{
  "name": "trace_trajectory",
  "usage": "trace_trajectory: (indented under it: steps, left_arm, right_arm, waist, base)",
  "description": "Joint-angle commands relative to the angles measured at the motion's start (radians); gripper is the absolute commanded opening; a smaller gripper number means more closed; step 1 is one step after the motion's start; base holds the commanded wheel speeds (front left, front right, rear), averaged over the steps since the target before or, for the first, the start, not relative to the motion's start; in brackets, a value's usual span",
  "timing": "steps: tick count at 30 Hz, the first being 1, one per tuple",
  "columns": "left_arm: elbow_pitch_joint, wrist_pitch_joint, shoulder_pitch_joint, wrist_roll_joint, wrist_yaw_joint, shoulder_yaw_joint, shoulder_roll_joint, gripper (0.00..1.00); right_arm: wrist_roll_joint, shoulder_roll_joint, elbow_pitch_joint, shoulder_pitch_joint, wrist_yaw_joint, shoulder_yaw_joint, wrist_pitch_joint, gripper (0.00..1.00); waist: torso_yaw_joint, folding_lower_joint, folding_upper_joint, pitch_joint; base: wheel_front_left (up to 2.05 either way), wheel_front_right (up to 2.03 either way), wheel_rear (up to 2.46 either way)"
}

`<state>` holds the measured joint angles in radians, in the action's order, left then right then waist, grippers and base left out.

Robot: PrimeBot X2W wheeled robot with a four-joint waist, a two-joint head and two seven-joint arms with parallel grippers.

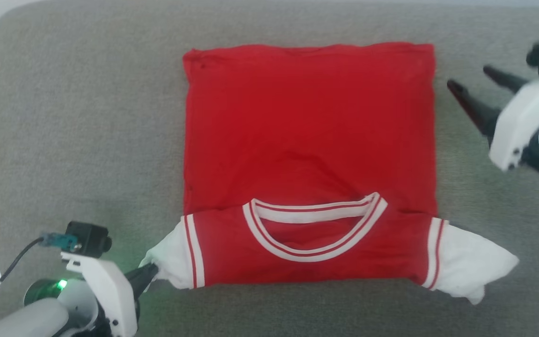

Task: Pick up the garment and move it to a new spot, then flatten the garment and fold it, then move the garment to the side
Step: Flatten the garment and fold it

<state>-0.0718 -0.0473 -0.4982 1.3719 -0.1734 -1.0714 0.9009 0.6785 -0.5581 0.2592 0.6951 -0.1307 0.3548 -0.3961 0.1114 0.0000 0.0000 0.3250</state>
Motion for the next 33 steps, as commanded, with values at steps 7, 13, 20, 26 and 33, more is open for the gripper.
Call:
trace_trajectory:
  steps: [7,13,20,26,33]
  left_arm:
    - [-0.054,-0.011,-0.074,-0.035,0.038,-0.003,-0.070,0.00]
    - [-0.105,-0.013,-0.105,-0.050,0.069,-0.009,-0.116,0.00]
    - [-0.165,-0.012,-0.128,-0.052,0.099,-0.014,-0.157,0.00]
    - [-0.216,-0.017,-0.148,-0.045,0.130,-0.013,-0.192,0.00]
    - [-0.269,0.003,-0.141,-0.029,0.133,0.008,-0.183,0.00]
  right_arm:
    - [-0.080,0.074,0.268,0.213,0.000,-0.036,-0.099,1.00]
    - [-0.111,0.104,0.473,0.338,0.000,-0.053,-0.206,1.00]
    - [-0.139,0.147,0.658,0.387,0.000,-0.054,-0.335,1.00]
    - [-0.153,0.187,0.783,0.390,0.000,-0.046,-0.437,0.00]
    - [-0.152,0.173,0.734,0.445,0.000,-0.015,-0.412,0.00]
  waist:
    - [0.088,0.0000,0.0000,0.081]
    - [0.136,0.0000,0.0000,0.118]
    - [0.161,0.0000,0.0000,0.139]
    - [0.173,0.0000,0.0000,0.145]
    - [0.137,0.0000,0.0000,0.110]
  base:
    - [0.00,0.00,0.00]
    - [0.00,0.00,0.00]
    - [0.00,0.00,0.00]
    - [0.00,0.00,0.00]
    - [0.00,0.00,0.00]
